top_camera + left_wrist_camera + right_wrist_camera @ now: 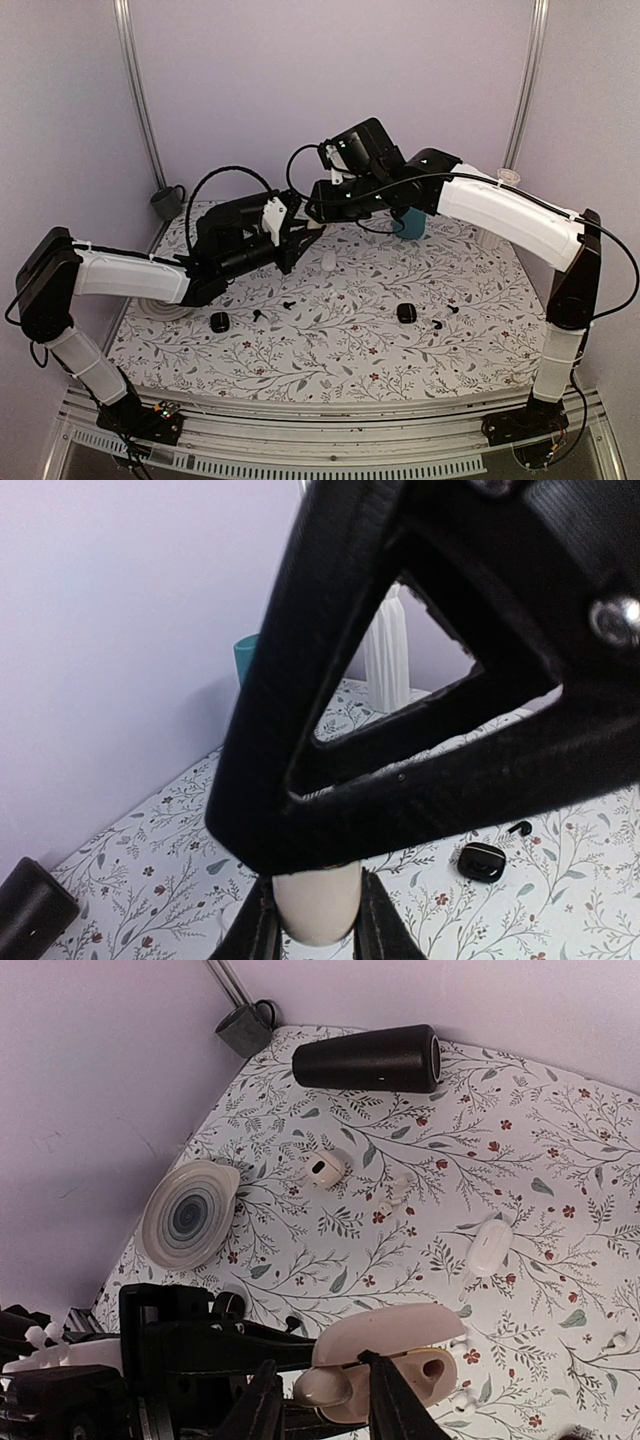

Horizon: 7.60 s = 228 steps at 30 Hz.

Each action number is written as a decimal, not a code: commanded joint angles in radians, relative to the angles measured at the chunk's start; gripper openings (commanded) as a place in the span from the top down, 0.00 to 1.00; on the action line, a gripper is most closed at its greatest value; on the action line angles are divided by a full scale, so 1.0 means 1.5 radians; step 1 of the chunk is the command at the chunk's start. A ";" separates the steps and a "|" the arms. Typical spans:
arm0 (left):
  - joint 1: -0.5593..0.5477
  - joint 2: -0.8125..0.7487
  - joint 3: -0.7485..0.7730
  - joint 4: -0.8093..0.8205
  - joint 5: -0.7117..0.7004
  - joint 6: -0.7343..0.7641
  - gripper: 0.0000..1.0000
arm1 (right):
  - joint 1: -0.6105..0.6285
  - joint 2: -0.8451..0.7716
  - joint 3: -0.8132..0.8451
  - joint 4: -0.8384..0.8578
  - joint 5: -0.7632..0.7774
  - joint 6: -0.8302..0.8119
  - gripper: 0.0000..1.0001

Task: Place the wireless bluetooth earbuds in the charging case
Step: Adjust the left earbud in the left side groove of the charging case.

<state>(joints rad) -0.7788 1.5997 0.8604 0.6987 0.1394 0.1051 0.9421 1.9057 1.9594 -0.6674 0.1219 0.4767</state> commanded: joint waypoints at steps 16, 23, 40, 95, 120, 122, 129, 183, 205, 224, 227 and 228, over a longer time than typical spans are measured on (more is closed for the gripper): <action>-0.001 -0.004 0.013 0.033 0.000 -0.015 1.00 | -0.001 -0.005 -0.013 -0.020 0.011 -0.007 0.70; 0.004 -0.006 0.010 0.040 0.005 -0.023 1.00 | -0.001 -0.016 -0.023 -0.017 0.014 -0.005 0.74; 0.011 -0.011 0.007 0.053 0.020 -0.036 1.00 | 0.000 -0.041 -0.051 -0.006 0.019 -0.005 0.78; 0.014 -0.016 0.001 0.068 0.038 -0.046 1.00 | 0.008 -0.097 -0.098 0.033 0.039 -0.005 0.73; 0.015 -0.012 0.009 0.063 0.045 -0.046 1.00 | 0.031 -0.069 -0.048 0.029 0.067 -0.030 0.61; 0.015 -0.012 0.010 0.062 0.045 -0.046 1.00 | 0.031 -0.065 -0.046 0.033 0.067 -0.032 0.60; 0.015 -0.013 0.010 0.062 0.046 -0.044 1.00 | 0.031 -0.037 -0.017 0.015 0.065 -0.034 0.59; 0.016 -0.019 0.002 0.073 0.055 -0.044 1.00 | 0.007 -0.087 -0.082 0.007 0.087 -0.002 0.59; 0.018 -0.015 0.001 0.081 0.071 -0.043 1.00 | 0.000 -0.129 -0.121 0.028 0.070 -0.002 0.59; 0.018 -0.015 0.004 0.078 0.076 -0.046 1.00 | 0.022 -0.100 -0.088 0.060 0.030 -0.038 0.57; 0.018 -0.015 0.004 0.078 0.077 -0.046 1.00 | 0.022 -0.092 -0.079 0.057 0.026 -0.041 0.57; 0.019 -0.015 0.005 0.079 0.077 -0.046 1.00 | 0.022 -0.089 -0.076 0.053 0.025 -0.041 0.57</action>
<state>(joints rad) -0.7563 1.5970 0.8562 0.7887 0.2466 0.0402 0.9695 1.7462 1.8057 -0.5880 0.1738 0.4290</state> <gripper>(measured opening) 0.199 0.425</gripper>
